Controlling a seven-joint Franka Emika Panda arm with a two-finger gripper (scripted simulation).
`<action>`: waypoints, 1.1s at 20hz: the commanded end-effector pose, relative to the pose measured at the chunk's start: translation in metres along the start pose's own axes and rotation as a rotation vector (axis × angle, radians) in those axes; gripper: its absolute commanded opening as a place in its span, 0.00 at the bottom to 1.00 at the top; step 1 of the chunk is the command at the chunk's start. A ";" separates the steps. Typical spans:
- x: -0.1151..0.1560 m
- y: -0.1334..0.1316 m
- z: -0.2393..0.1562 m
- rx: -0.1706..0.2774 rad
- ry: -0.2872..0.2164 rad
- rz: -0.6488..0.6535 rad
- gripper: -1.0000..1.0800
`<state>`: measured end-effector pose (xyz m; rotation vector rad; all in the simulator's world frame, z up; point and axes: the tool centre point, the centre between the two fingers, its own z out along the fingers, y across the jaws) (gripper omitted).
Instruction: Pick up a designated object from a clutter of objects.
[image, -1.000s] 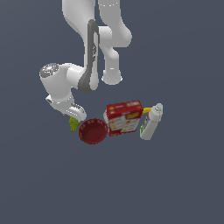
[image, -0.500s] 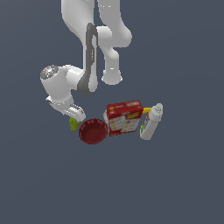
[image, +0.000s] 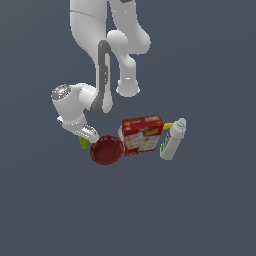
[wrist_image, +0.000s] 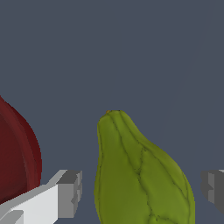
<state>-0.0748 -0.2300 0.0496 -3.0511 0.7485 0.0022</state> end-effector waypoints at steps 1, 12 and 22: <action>0.000 0.000 0.007 0.000 0.001 0.000 0.96; 0.001 0.000 0.009 0.000 0.001 0.000 0.00; 0.000 -0.012 -0.003 0.001 0.001 0.001 0.00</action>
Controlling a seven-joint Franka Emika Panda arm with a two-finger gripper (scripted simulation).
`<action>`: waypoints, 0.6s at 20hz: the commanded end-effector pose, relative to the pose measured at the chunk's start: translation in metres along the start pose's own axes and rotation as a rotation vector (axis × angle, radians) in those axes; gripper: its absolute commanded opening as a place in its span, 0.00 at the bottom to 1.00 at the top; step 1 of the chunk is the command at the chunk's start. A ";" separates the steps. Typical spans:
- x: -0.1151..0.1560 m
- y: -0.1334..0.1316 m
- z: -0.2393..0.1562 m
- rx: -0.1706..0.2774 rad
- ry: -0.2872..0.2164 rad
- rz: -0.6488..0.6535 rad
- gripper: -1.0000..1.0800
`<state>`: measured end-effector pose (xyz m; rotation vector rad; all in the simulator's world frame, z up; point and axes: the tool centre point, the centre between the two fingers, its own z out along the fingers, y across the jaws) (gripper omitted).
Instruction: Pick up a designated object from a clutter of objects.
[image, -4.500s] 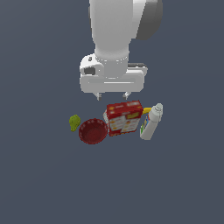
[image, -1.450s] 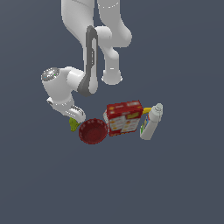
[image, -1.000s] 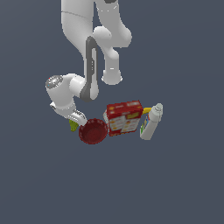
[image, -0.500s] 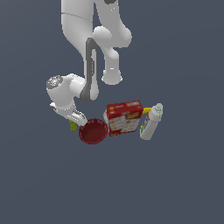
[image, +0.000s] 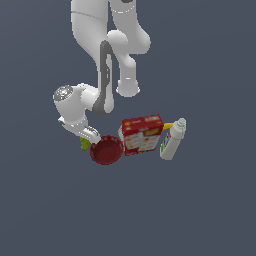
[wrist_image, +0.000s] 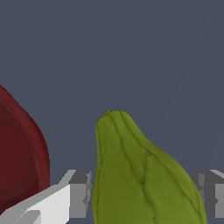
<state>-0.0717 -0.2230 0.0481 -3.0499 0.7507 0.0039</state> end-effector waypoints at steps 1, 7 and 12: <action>0.001 -0.008 -0.008 0.000 0.003 -0.001 0.00; 0.002 -0.041 -0.037 0.000 0.003 0.000 0.00; 0.003 -0.081 -0.073 -0.001 0.003 0.000 0.00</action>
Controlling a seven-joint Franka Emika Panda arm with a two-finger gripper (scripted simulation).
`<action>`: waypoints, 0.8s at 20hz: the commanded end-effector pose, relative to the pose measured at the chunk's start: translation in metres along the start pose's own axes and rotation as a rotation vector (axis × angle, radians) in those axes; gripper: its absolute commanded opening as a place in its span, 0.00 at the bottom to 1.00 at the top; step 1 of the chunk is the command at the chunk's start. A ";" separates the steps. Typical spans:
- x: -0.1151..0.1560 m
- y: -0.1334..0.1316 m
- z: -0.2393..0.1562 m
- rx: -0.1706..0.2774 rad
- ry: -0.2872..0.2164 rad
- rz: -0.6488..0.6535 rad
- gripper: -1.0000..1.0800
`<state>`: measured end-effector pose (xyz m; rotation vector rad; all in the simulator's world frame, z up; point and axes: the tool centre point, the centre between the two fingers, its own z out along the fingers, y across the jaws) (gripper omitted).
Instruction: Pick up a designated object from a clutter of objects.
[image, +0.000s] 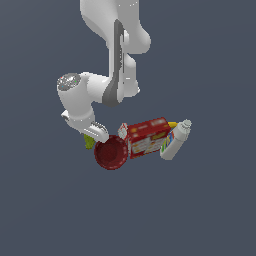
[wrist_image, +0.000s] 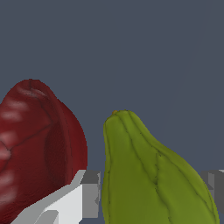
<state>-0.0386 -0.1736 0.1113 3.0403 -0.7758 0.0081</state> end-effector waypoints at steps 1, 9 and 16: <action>-0.004 -0.031 -0.018 0.001 -0.006 -0.017 0.00; -0.002 -0.107 -0.087 -0.001 -0.005 -0.016 0.00; 0.001 -0.174 -0.146 -0.001 -0.005 -0.017 0.00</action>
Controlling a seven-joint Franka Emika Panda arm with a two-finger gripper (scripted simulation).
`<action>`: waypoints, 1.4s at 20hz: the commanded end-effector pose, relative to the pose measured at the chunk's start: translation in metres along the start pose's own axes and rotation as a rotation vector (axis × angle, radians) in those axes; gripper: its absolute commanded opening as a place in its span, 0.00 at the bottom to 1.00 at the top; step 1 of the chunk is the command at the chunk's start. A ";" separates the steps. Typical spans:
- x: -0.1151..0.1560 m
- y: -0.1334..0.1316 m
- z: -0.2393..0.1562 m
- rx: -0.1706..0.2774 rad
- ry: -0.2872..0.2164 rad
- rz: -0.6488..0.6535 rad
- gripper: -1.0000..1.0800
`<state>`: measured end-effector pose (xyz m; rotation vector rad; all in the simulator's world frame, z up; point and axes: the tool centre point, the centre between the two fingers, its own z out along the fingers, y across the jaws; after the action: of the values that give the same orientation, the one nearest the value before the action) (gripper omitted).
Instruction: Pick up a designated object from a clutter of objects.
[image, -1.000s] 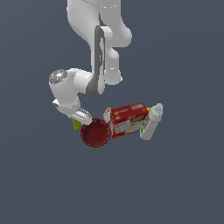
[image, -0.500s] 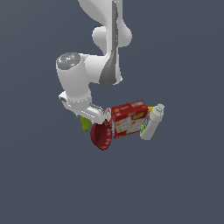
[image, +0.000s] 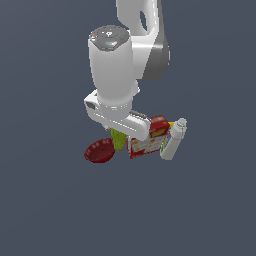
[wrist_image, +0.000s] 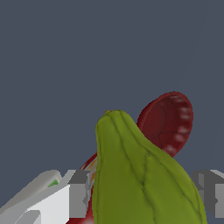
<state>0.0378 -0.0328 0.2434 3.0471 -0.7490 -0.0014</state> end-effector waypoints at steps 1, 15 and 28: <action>0.001 -0.023 -0.022 0.000 0.001 0.001 0.00; 0.010 -0.114 -0.101 0.004 0.000 0.000 0.00; 0.014 -0.140 -0.124 0.004 0.000 0.000 0.00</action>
<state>0.1145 0.0845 0.3640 3.0501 -0.7482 -0.0035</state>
